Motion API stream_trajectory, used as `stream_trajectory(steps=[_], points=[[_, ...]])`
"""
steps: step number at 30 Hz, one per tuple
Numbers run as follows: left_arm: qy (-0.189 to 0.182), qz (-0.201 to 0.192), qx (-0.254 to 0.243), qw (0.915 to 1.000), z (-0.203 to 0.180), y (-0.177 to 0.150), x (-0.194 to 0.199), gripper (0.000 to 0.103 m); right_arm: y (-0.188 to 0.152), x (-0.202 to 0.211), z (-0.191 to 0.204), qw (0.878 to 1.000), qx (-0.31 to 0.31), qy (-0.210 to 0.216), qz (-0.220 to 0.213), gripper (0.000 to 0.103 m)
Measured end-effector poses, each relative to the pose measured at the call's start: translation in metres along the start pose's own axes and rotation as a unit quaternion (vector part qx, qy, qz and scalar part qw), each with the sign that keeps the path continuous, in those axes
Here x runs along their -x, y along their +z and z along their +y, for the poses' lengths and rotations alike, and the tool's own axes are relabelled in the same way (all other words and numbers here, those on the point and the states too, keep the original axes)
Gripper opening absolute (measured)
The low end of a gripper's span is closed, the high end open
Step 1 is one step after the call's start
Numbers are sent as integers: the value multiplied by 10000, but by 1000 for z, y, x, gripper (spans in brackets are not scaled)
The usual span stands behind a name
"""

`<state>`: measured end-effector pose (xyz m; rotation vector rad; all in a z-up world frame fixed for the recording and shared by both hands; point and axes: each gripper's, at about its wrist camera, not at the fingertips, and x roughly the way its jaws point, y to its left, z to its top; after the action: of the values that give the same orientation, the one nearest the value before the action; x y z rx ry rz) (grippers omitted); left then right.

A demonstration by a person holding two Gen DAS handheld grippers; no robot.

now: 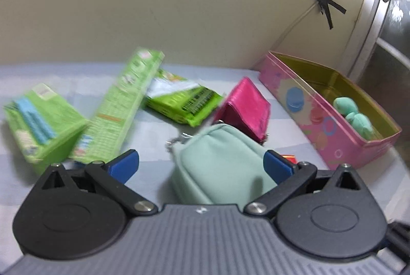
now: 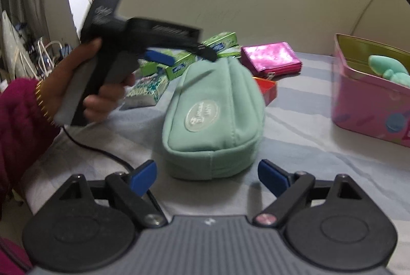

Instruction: Organize objects

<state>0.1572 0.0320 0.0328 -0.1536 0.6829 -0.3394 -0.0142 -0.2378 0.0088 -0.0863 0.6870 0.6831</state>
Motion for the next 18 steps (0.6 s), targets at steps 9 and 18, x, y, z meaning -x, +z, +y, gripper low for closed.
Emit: stream_trajectory(steps=[9,18], points=[[-297,15,333,9990,0,-18,8,73,-3,-9,2,9998,100,-151,47,85],[-234,88,202,9995,-44,-74,62,68,-32,46,-25,9980,-372,-481,-165,84]])
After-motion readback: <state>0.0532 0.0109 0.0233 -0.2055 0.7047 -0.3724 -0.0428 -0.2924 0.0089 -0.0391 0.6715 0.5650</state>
